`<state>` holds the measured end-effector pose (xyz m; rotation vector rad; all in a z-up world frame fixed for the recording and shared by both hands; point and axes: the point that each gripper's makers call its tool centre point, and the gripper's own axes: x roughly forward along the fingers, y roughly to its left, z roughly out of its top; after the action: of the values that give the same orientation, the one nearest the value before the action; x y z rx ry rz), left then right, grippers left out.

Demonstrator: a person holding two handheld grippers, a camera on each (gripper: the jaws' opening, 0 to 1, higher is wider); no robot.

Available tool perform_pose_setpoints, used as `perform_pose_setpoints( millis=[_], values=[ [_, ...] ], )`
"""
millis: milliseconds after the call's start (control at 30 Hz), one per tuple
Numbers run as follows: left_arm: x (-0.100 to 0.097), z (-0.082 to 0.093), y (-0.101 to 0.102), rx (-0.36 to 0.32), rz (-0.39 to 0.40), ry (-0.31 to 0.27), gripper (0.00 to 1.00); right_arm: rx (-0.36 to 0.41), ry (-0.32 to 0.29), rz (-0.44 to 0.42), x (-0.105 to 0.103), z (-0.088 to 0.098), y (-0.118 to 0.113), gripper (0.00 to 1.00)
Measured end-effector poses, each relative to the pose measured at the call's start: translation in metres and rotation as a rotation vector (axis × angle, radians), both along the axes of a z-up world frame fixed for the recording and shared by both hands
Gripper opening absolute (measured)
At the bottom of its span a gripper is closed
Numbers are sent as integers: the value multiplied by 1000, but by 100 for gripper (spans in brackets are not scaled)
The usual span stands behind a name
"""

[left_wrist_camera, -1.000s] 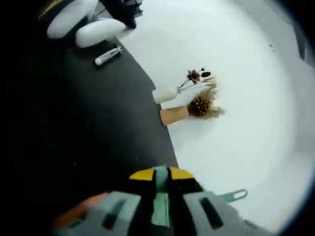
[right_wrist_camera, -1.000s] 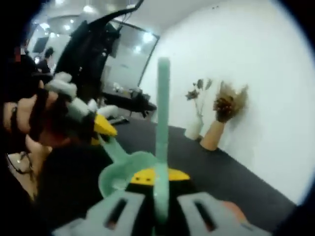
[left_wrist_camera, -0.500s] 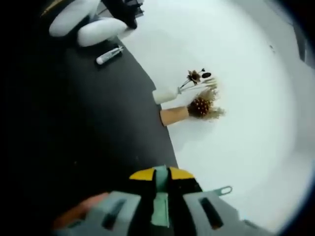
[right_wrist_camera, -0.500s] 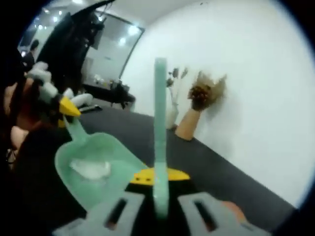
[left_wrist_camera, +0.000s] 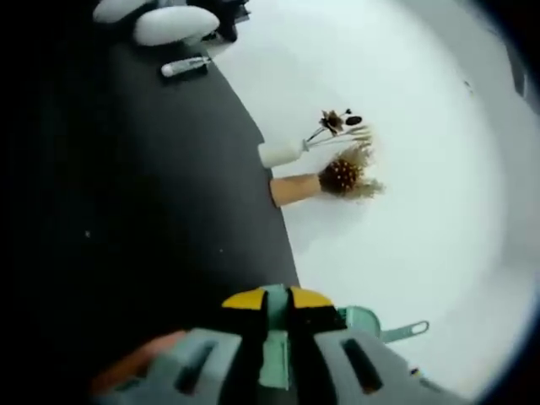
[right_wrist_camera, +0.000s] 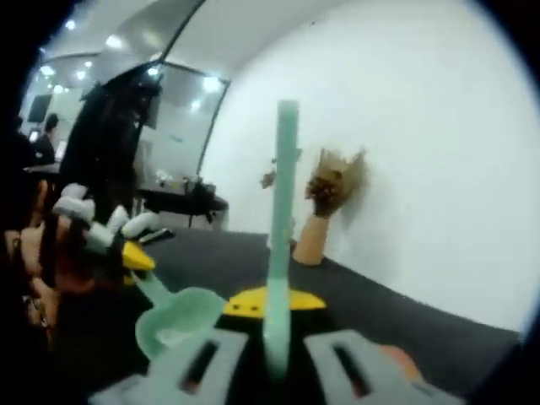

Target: Pick up the broom and sweep the trash on the tabletop into the dustpan.

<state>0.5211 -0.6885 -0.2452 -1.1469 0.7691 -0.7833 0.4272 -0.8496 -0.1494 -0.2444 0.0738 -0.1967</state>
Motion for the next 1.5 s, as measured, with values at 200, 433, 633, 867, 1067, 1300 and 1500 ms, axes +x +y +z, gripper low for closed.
perform_pose_setpoints(
  millis=[200, 433, 633, 867, 1067, 1300, 1500],
  values=[
    [0, 1, -7, -9, 16, -3, 10, 105, -32, -57, -11, 5, -38, 2],
    [-7, -2, -25, -41, 31, 28, 10, 138, -42, -116, -23, -3, -58, 2],
    [-22, 11, -30, -82, 100, 26, 10, 169, -34, -132, -25, -10, -67, 2],
    [-24, 11, -37, -75, 151, 14, 10, 197, -34, -142, -25, -15, -74, 2],
    [-39, 15, -49, -75, 121, 1, 10, 134, -36, -198, -29, -13, -84, 2],
    [-60, 13, -69, -67, 60, 6, 10, 149, -47, -228, -36, -12, -96, 2],
    [-60, 3, -77, -45, 61, 6, 10, 144, -48, -249, -39, -13, -102, 2]
  ],
)
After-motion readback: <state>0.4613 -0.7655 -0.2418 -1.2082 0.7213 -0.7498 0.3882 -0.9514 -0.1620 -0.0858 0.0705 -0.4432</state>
